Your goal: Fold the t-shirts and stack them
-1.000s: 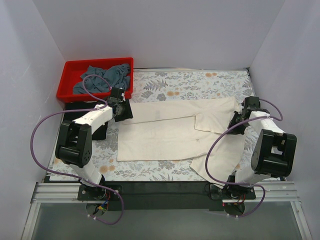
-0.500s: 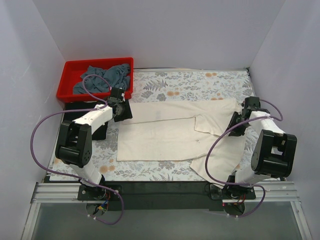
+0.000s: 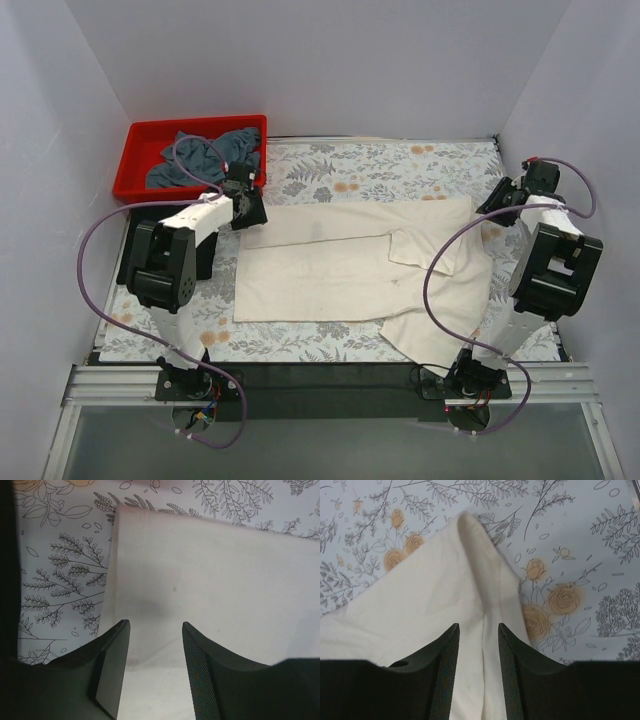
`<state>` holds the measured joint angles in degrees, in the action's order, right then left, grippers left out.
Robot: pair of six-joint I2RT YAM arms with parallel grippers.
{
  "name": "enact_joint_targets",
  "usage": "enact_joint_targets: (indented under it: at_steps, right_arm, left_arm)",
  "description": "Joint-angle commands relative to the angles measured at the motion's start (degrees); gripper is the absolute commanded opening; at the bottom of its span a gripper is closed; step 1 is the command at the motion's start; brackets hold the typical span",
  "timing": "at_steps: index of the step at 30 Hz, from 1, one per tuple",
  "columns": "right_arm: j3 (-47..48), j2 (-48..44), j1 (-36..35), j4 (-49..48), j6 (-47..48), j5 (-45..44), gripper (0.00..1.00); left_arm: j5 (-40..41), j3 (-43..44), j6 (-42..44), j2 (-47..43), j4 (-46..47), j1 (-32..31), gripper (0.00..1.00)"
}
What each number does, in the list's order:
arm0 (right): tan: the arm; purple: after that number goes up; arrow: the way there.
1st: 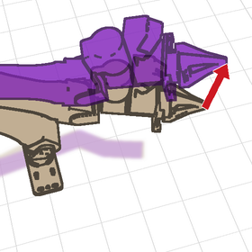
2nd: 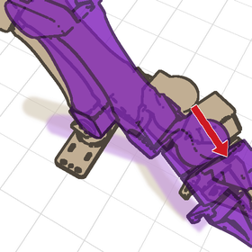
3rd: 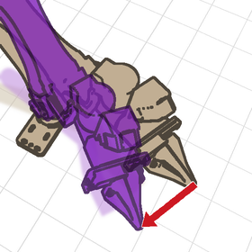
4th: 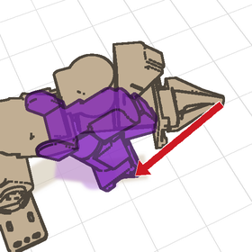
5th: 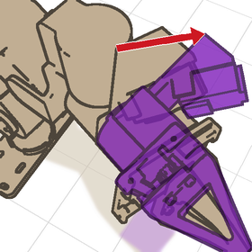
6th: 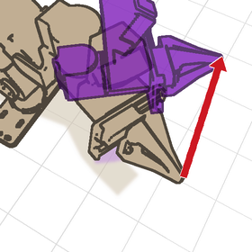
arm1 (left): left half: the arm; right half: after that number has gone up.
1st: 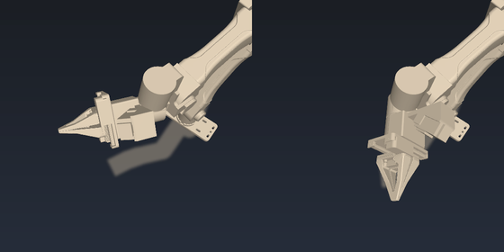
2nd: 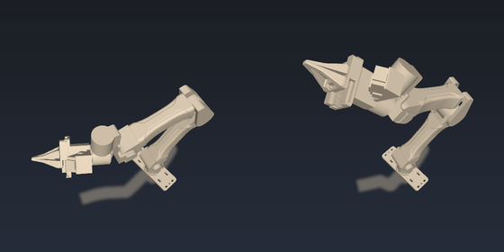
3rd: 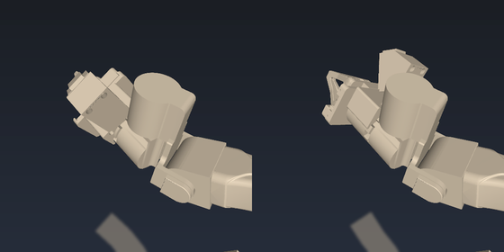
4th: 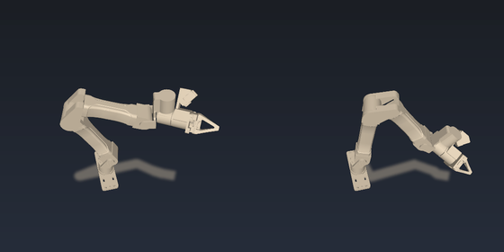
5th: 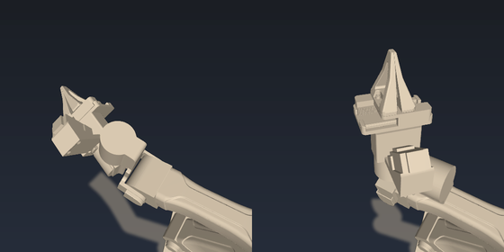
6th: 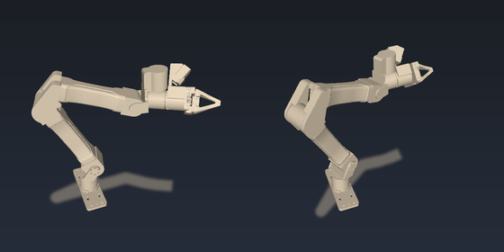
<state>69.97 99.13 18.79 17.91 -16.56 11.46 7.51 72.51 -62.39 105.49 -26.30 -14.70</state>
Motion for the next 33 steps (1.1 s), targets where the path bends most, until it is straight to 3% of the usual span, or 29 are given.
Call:
enact_joint_targets:
  at_steps: [1,14,16,21,33]
  right_arm:
    - [3.4,4.8,0.9,-6.9,0.1,4.2,0.38]
    - [8.9,17.3,1.0,-17.0,-0.9,12.7,0.37]
    - [10.0,19.2,1.0,-17.1,-1.2,13.2,0.33]
    - [11.4,21.4,1.5,-17.4,-0.1,10.6,0.01]
    - [19.8,25.2,4.4,-16.8,4.4,4.2,0.01]
  left_arm:
    - [1.9,2.5,0.4,1.4,0.2,0.6,0.44]
    - [3.3,1.6,0.4,5.2,0.1,1.4,0.43]
    - [3.4,0.4,0.2,5.5,0.0,1.6,0.43]
    - [2.8,-0.4,-1.1,6.1,-0.1,2.2,0.43]
    - [-3.9,13.5,-1.5,15.5,-1.7,-0.2,0.44]
